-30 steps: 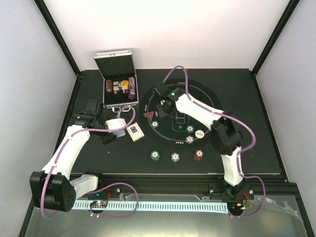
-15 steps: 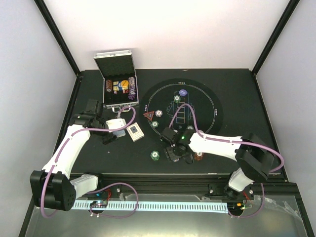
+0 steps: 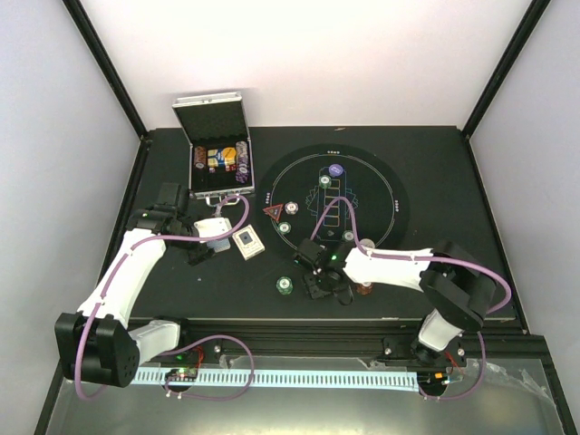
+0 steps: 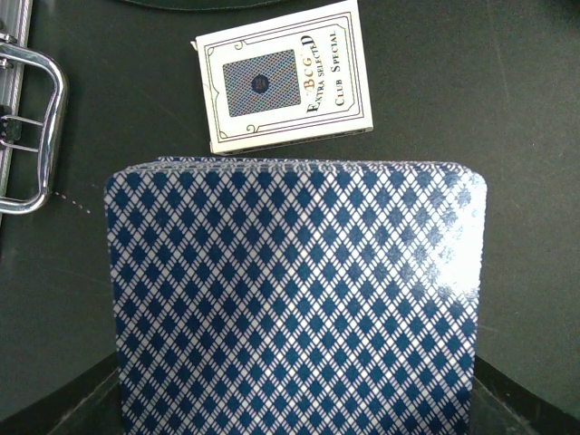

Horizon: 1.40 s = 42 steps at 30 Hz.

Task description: Distribute texas hold em gaming equipment

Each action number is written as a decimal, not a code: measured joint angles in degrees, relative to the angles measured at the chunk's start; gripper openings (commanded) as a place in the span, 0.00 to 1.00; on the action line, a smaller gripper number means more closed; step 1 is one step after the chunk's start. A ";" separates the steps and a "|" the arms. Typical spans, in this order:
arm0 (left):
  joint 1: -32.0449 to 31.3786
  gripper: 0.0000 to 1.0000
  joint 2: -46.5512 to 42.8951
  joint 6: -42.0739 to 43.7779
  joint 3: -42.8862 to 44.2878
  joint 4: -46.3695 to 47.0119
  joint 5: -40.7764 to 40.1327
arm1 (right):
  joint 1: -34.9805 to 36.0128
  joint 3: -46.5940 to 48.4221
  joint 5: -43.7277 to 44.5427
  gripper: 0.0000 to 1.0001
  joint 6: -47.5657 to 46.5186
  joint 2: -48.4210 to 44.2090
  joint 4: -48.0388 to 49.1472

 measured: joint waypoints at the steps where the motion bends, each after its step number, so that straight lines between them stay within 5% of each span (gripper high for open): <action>1: 0.00 0.02 0.00 -0.02 0.00 0.00 -0.02 | 0.00 -0.09 -0.22 0.67 0.02 0.52 0.42; 16: 0.00 0.02 0.00 -0.02 0.00 -0.02 -0.02 | 0.09 -0.37 0.35 0.39 -0.17 1.11 1.01; 35: 0.00 0.01 0.00 -0.02 0.33 -0.33 -0.04 | -0.48 9.86 4.28 0.37 -4.07 -1.18 -7.69; 42: 0.00 0.02 0.00 -0.02 0.72 -0.42 0.00 | -13.44 20.70 6.62 0.37 -9.94 -0.72 -11.08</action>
